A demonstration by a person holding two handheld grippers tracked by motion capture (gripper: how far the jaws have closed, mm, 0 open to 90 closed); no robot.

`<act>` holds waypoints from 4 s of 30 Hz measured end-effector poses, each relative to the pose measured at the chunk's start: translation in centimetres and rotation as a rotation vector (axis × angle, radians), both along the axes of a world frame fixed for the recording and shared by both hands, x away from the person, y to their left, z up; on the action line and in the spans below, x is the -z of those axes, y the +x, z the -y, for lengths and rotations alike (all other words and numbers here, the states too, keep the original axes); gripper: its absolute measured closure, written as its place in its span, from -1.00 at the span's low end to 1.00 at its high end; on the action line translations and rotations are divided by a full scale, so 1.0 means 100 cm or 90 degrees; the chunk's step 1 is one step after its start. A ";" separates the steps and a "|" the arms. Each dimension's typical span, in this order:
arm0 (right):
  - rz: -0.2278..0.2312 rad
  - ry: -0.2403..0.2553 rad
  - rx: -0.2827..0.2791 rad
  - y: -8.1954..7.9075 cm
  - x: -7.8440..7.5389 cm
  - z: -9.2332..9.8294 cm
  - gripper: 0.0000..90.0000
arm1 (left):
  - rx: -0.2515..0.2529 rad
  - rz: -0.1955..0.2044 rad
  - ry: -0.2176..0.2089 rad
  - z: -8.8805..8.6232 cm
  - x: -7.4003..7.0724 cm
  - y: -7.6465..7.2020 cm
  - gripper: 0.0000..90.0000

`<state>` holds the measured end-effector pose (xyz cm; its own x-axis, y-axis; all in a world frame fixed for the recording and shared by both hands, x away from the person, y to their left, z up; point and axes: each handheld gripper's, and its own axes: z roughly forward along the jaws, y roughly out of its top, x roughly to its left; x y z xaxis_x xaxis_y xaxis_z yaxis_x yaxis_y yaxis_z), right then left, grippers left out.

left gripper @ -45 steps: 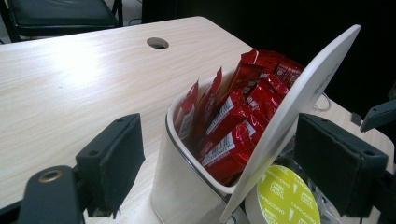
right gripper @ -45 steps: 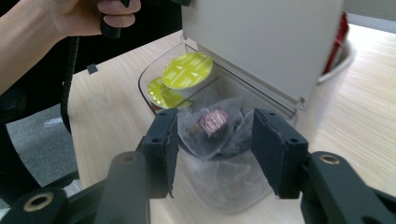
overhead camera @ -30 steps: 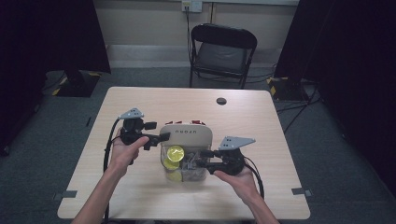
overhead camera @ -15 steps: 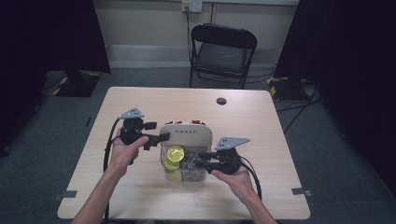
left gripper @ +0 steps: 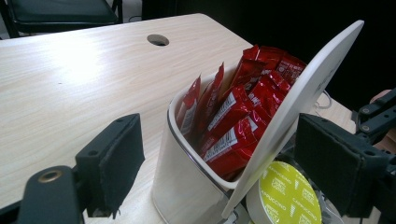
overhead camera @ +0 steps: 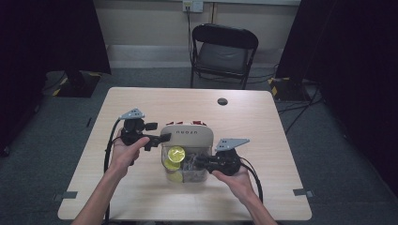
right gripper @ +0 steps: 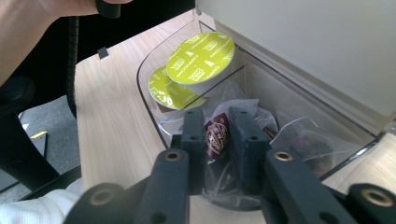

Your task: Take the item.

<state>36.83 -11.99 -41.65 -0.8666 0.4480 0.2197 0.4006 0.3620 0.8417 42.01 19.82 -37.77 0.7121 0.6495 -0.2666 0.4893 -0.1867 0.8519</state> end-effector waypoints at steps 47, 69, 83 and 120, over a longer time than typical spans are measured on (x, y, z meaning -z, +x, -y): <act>0.028 0.062 0.017 -0.007 -0.028 0.021 0.94 | 0.000 -0.002 0.001 0.001 0.001 0.000 -0.65; 0.046 0.083 0.044 -0.010 -0.042 0.046 0.95 | -0.001 -0.003 0.001 0.002 0.000 0.000 -0.64; 0.060 0.096 0.087 -0.003 -0.048 0.069 0.95 | 0.002 -0.004 0.007 0.002 0.001 0.000 -0.65; 0.051 0.050 0.204 0.023 -0.025 0.106 0.94 | 0.004 -0.006 0.006 0.003 0.001 0.000 -0.65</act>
<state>39.18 -22.62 -39.19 -0.7003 0.6848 0.2014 0.4147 0.1606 0.8957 42.06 19.52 -37.91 0.7136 0.6477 -0.2671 0.4959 -0.1977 0.8456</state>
